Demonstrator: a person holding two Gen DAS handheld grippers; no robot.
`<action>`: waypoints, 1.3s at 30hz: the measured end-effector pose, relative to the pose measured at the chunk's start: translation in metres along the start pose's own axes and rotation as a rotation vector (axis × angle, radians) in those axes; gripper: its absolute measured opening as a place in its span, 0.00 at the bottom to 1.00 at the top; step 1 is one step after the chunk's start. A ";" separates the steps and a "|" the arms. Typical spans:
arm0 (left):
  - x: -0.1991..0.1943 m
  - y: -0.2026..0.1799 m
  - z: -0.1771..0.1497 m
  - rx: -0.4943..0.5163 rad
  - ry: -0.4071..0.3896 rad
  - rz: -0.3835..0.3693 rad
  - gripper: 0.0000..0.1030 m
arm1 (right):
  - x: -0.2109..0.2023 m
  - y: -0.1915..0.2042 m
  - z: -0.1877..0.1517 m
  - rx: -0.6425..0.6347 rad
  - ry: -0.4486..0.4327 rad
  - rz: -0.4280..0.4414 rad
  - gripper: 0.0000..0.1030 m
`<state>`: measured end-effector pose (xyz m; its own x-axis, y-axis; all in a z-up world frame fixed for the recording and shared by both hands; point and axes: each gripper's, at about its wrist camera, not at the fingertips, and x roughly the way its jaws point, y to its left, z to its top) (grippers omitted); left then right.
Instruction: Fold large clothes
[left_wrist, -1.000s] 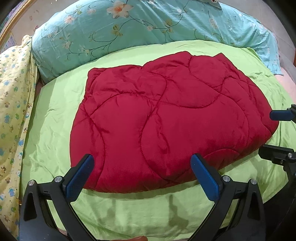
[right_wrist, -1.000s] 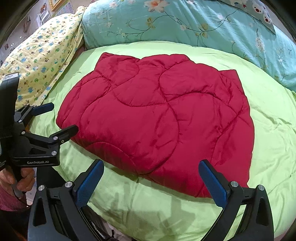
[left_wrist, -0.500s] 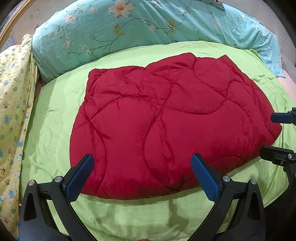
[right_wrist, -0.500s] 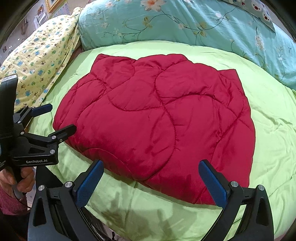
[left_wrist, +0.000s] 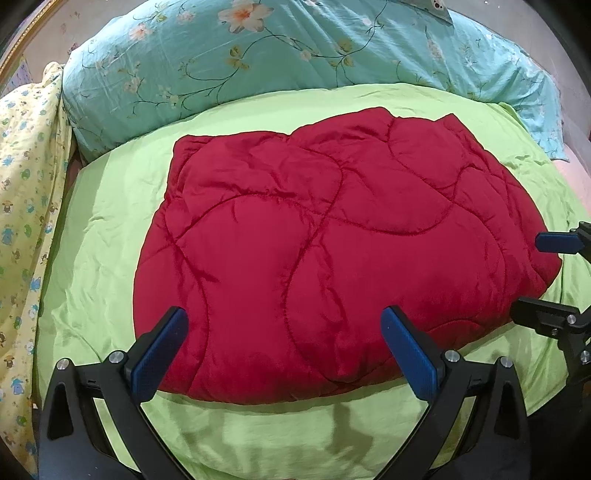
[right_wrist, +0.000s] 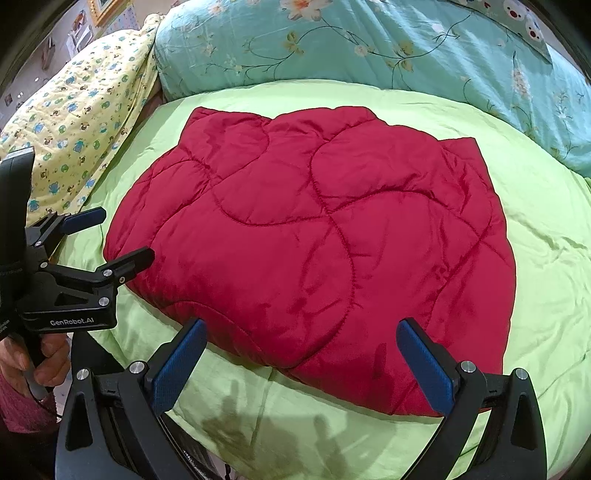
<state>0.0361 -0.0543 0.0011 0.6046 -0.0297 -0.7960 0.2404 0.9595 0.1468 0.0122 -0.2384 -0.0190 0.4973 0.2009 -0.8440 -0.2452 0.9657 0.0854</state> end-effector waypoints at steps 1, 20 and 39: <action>0.000 0.000 0.000 0.000 -0.001 0.001 1.00 | 0.000 0.000 0.000 0.001 0.000 0.000 1.00; -0.005 -0.005 0.001 -0.009 -0.010 0.002 1.00 | -0.001 -0.004 0.001 0.005 -0.003 -0.001 1.00; -0.004 -0.004 0.004 -0.018 -0.015 -0.005 1.00 | -0.004 -0.007 0.003 0.019 -0.014 -0.004 1.00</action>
<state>0.0353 -0.0587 0.0062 0.6145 -0.0386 -0.7880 0.2300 0.9642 0.1321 0.0145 -0.2457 -0.0149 0.5103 0.1989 -0.8367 -0.2271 0.9695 0.0919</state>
